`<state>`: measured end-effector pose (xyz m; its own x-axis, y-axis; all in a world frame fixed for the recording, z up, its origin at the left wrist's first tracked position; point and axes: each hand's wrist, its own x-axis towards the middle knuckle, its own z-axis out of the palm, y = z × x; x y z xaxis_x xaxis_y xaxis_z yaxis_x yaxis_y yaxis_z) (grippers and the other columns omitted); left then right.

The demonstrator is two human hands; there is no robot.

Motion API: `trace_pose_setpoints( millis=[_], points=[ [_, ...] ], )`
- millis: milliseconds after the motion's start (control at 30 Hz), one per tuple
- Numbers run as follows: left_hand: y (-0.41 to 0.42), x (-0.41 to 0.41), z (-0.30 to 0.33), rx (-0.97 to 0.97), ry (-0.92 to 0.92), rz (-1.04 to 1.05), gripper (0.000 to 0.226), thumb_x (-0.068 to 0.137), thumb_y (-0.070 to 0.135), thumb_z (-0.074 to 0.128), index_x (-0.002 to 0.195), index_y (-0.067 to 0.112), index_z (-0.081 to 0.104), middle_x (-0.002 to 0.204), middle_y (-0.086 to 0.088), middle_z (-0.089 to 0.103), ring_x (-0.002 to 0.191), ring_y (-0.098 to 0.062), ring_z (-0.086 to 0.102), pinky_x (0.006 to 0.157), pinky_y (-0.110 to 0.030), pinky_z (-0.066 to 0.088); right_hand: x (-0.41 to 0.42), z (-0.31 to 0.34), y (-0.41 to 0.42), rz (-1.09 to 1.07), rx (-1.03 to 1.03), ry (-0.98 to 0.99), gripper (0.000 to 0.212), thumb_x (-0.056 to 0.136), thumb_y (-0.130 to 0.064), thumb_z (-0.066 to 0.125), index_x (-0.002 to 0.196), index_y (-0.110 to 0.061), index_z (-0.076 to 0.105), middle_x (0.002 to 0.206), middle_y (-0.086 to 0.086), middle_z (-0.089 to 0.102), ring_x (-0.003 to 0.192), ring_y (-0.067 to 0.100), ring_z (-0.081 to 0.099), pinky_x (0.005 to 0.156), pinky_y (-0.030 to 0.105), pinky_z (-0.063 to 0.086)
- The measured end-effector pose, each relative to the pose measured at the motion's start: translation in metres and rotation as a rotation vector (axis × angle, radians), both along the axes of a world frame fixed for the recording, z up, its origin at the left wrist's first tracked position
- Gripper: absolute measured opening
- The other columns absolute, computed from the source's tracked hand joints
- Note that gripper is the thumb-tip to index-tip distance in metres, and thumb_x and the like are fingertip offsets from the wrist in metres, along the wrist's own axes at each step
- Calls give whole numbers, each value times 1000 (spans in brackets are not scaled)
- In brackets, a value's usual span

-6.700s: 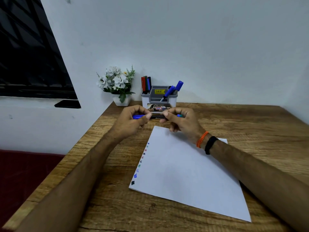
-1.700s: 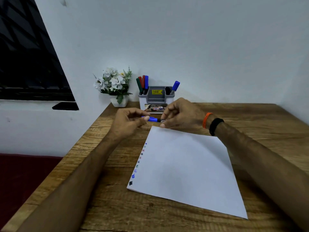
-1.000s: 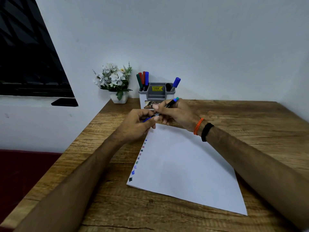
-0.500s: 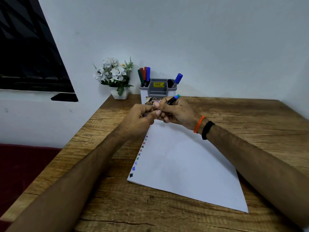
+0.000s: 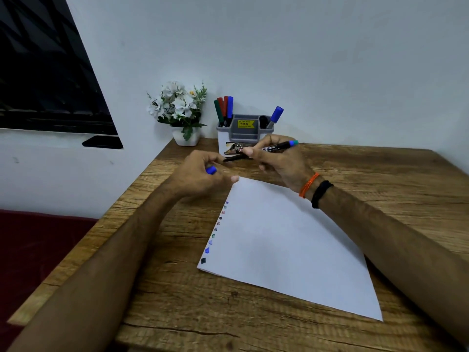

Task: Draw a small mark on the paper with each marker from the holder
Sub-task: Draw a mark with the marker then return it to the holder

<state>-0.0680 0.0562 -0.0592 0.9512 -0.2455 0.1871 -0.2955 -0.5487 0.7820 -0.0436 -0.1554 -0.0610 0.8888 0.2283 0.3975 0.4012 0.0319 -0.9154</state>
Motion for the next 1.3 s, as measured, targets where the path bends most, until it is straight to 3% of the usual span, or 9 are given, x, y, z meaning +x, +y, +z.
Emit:
trace_pose_setpoints(
  millis=[133,233,400,533,633,800,1033,1300],
  points=[
    [11,6,-2,61,14,132,37,65,50,80,94,29,71,67,9,60,57,-3,48,58,-22,39,3,-1,-3,126,66,191,4,82,-17,64,84,-14,66,59,2,60,49,15,55,46,22,43],
    [10,8,-7,130,70,115,42,63,53,81,96,29,70,66,2,66,57,-6,51,61,-24,41,3,-1,-4,289,-6,278,31,80,-17,52,102,-6,69,69,10,69,55,17,64,51,23,50],
    [5,7,-10,201,99,84,37,68,41,83,98,26,69,66,3,67,56,-6,55,63,-26,47,-4,-8,7,430,-102,274,25,84,-12,53,96,1,71,76,14,73,60,17,70,53,21,55],
    [5,7,-10,258,78,74,28,71,31,82,96,25,70,66,3,69,57,-5,56,67,-28,51,-8,-17,7,369,-224,198,22,88,-8,65,100,11,67,78,18,70,60,17,67,56,25,57],
    [5,7,-10,261,83,60,32,68,35,85,94,25,69,67,4,70,57,-3,57,64,-22,49,-11,-22,7,312,-260,185,12,91,1,62,99,9,67,79,18,69,60,14,66,57,24,57],
    [6,9,-11,237,132,49,33,69,30,85,97,24,69,68,4,70,57,-4,59,66,-22,46,-11,-24,10,243,-333,127,14,90,4,62,100,12,69,78,19,70,57,11,65,52,19,53],
    [7,10,-12,234,131,56,33,67,30,86,95,26,69,69,4,71,56,-3,59,68,-23,47,-11,-24,10,258,-384,64,13,91,3,61,92,2,74,84,28,71,58,13,65,51,20,52],
    [6,9,-11,233,131,50,32,70,24,85,98,22,69,67,4,69,55,-4,57,68,-22,47,-12,-25,10,268,-406,64,14,91,2,62,95,5,74,76,17,71,58,14,64,53,20,51]
  ],
)
